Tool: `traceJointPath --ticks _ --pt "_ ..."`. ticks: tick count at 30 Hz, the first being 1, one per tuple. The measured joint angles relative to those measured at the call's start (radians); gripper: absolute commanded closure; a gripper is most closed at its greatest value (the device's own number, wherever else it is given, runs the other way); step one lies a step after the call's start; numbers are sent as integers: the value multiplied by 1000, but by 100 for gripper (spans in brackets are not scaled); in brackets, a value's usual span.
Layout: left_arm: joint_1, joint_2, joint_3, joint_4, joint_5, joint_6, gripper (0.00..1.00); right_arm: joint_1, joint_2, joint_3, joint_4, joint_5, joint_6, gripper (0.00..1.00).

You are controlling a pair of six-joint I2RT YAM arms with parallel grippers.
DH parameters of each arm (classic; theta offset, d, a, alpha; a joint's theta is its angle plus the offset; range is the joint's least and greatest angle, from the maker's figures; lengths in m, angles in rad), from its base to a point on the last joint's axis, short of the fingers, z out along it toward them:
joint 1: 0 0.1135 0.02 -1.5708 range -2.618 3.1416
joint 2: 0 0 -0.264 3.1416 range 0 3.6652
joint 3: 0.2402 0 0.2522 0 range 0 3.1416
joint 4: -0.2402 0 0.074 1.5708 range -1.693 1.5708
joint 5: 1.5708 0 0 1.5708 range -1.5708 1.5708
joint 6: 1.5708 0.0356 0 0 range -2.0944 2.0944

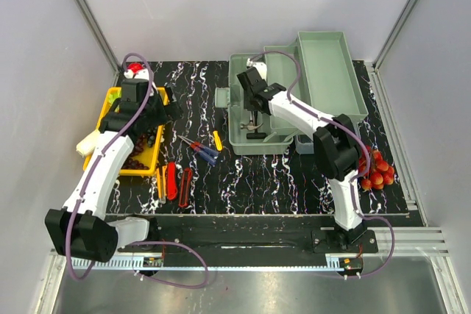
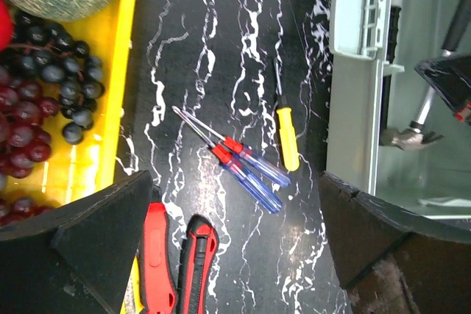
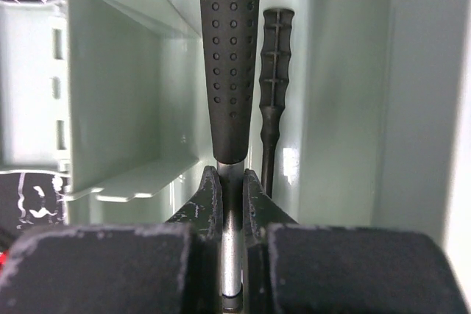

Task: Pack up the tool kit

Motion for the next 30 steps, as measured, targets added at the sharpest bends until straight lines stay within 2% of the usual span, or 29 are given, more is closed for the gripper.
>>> traceJointPath --ticks 3,6,10,12,15,20,26,30 --pt "0 3 -39 21 42 -12 1 0 32 0 -18 0 6 98" --pt "0 3 -85 40 73 -32 1 0 63 0 -30 -1 11 90" --pt "1 7 -131 45 88 -62 1 0 93 0 -39 -4 28 77" --pt "1 9 -154 51 93 -80 1 0 101 0 -40 -9 46 67" --pt "1 9 -183 56 96 -98 1 0 107 16 -49 -8 79 59" --pt "1 35 -193 77 108 -137 1 1 112 87 -72 3 122 53" --pt "1 119 -217 135 126 -214 15 17 86 108 -90 26 130 50" --pt "-9 172 -221 154 126 -261 24 28 -13 48 -92 19 119 48"
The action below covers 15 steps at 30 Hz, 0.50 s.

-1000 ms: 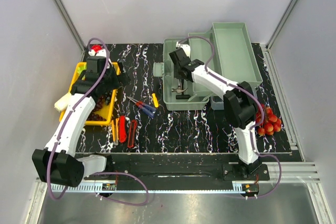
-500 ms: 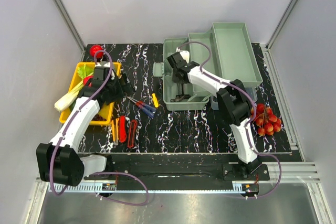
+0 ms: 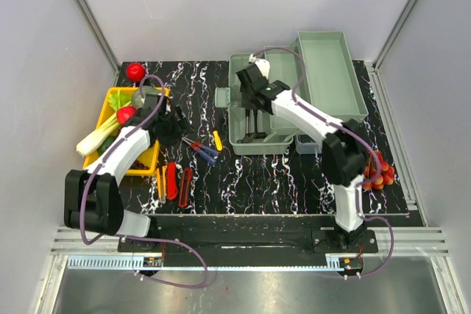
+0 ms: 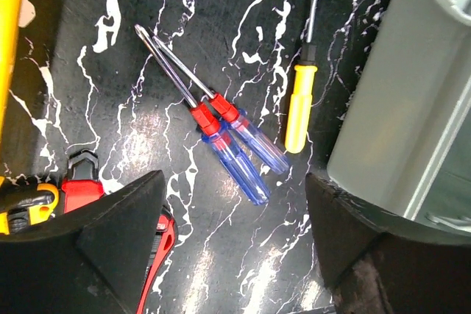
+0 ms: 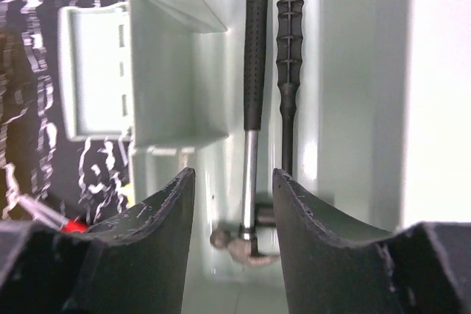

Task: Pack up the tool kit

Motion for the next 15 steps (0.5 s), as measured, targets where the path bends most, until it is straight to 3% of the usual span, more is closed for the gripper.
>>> traceJointPath --ticks 4,12,15 --pt "-29 93 9 17 -14 -25 45 2 -198 -127 42 -51 -45 46" --pt "-79 246 24 25 -54 -71 48 2 -499 -272 142 -149 -132 44" --pt "-94 272 37 25 -71 -85 59 2 -536 -306 160 -168 -145 44"
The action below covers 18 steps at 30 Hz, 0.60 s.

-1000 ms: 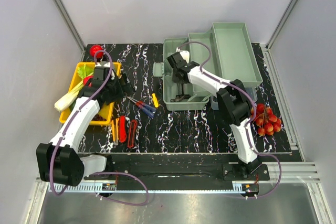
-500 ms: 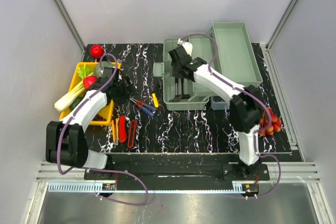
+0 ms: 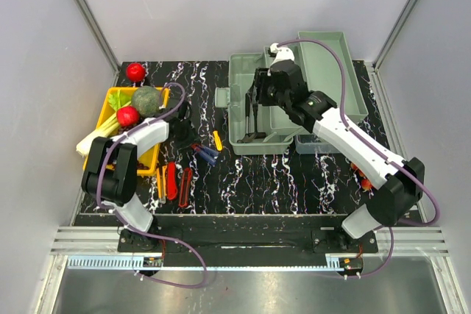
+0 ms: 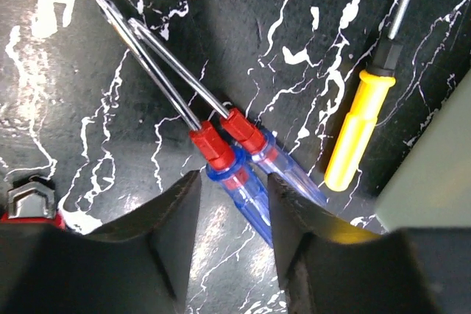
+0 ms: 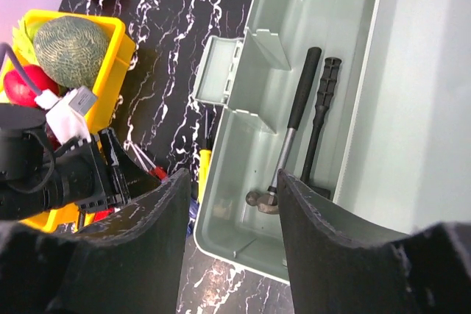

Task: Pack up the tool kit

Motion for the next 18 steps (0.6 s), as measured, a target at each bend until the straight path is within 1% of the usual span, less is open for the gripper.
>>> traceJointPath --ticks 2,4,7,11,16,18 --pt "-10 23 11 0 -9 -8 68 0 -6 -20 8 -8 -7 44" --pt "-18 44 20 -4 -17 -18 70 0 -6 -41 13 -13 -16 43" --pt "-30 63 40 -16 -31 -22 71 0 -6 -56 12 -20 -30 42" --pt "-45 84 73 -37 -63 -19 69 0 -6 -58 26 -20 -52 41" --pt "-55 123 108 -61 -86 -7 60 0 -12 -74 28 -19 -70 40" --pt "-58 156 122 -67 -97 0 59 0 -15 -81 29 -19 -71 39"
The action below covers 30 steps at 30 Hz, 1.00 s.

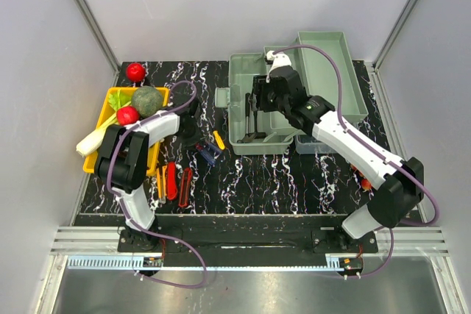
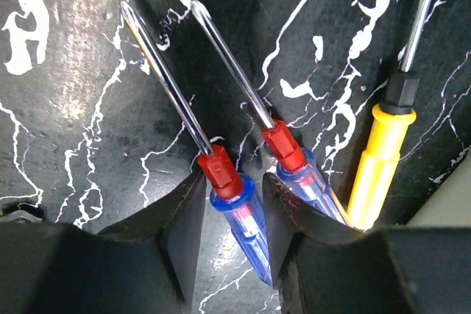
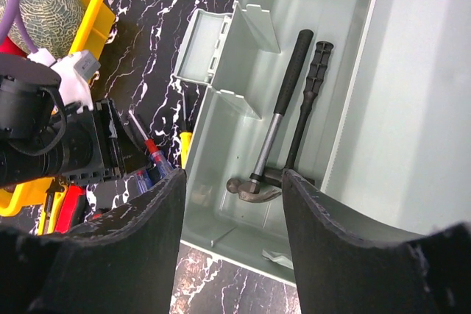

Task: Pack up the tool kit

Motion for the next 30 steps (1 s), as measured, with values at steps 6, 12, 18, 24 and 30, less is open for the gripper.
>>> traceJointPath --ticks 6,12,18,24,30 --pt "-1 15 23 -16 -17 9 100 0 -16 -15 6 0 0 38" --pt "-2 1 35 -50 -45 42 100 0 -27 -15 7 -40 -24 14" --pt "-2 -179 152 -130 -38 137 100 -1 -30 -7 14 -324 -69 1" --pt "-2 -346 315 -47 104 211 100 1 -43 -19 89 -639 -75 1" --pt "-5 -454 272 108 357 251 100 9 -45 -20 169 -783 -16 2"
